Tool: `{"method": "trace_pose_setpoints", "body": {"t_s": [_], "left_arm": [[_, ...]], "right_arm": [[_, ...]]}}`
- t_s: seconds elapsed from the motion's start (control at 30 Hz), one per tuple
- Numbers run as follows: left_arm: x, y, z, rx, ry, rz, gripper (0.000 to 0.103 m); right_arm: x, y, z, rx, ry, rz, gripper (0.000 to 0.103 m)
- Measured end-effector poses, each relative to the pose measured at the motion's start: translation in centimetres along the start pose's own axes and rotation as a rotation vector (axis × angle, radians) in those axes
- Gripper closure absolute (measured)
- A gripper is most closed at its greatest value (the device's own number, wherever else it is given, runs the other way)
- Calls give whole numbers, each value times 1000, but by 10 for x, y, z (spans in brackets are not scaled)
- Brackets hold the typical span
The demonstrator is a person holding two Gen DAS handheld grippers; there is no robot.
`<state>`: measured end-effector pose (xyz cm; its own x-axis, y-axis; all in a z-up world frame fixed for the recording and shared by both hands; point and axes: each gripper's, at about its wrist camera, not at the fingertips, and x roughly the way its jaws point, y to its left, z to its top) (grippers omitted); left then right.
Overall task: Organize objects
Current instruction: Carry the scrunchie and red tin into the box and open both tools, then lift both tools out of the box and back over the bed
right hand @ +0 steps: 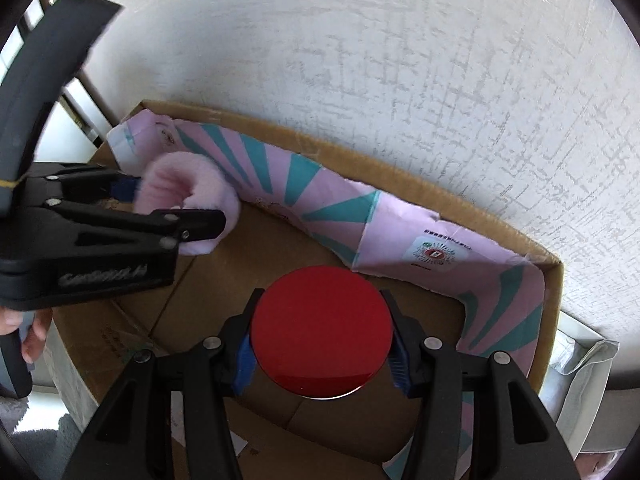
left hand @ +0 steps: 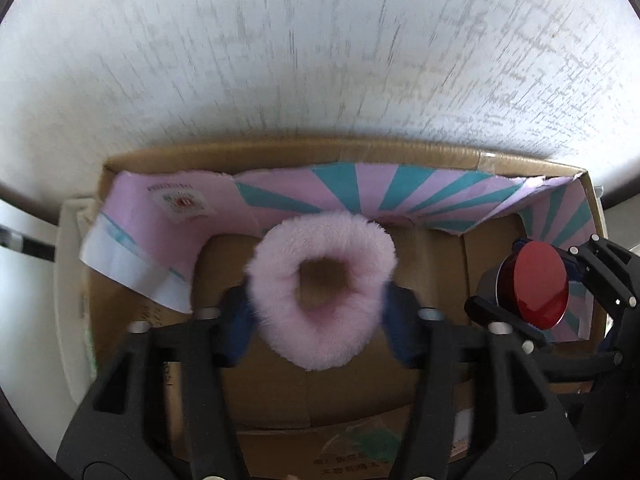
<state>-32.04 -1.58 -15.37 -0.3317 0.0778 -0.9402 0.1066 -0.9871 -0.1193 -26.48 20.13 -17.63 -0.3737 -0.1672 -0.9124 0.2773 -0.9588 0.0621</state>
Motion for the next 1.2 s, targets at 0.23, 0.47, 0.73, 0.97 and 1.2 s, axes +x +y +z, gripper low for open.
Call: {"method": "trace_pose_setpoints", "body": {"t_s": [0.23,0.47,0.73,0.97,1.2], "left_arm": [[-14,-6,9,12,-30,-30,0],[-30,-10,7,22,-43,-44,0],[-63,-17,4,44,-100,-45,0],[-109,-9,-9,43,-189,-45,0],[-159,-7,-43,24,-300,-28,0]], "right_arm": [[-9,-11,11,43,8,57,0],[-12,-19,11,83,-8,80,0],[-38,-21,-5,102,-48,35,0],[-75,-8,-3,135,-121,-21,0],[-133,-1,-25,191,-223,-86,0]]}}
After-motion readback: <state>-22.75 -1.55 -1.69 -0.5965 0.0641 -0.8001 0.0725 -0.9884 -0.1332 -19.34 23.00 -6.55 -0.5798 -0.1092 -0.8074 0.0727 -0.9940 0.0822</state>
